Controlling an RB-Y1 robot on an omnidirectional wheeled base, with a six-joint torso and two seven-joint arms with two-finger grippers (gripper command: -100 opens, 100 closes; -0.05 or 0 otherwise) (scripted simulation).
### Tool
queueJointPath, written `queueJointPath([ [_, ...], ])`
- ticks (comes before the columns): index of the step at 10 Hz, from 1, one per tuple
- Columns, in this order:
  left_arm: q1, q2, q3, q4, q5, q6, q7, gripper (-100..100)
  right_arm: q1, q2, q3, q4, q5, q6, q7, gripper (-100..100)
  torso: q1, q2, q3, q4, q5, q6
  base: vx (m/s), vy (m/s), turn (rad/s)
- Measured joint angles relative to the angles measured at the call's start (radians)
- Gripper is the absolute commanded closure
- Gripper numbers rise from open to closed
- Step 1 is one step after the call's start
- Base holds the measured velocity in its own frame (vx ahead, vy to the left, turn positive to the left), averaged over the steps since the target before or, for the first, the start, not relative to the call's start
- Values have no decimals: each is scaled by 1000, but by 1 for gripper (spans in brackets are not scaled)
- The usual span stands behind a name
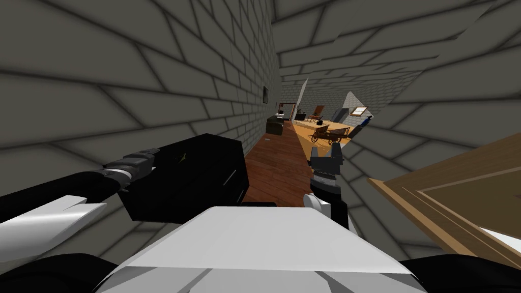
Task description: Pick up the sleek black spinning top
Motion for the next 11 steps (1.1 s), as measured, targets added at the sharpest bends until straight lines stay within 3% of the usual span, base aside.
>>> queueJointPath([
  [6, 22, 77, 62, -13, 54, 152, -7, -100, 0, 0, 0, 0, 0, 0, 0, 0, 1, -1, 0, 0, 0, 0, 17, 14, -65],
  [11, 34, 122, 91, -23, 87, 272, -22, -100, 0, 0, 0, 0, 0, 0, 0, 0, 1, 0, 0, 0, 0, 0, 15, 20, -73],
])
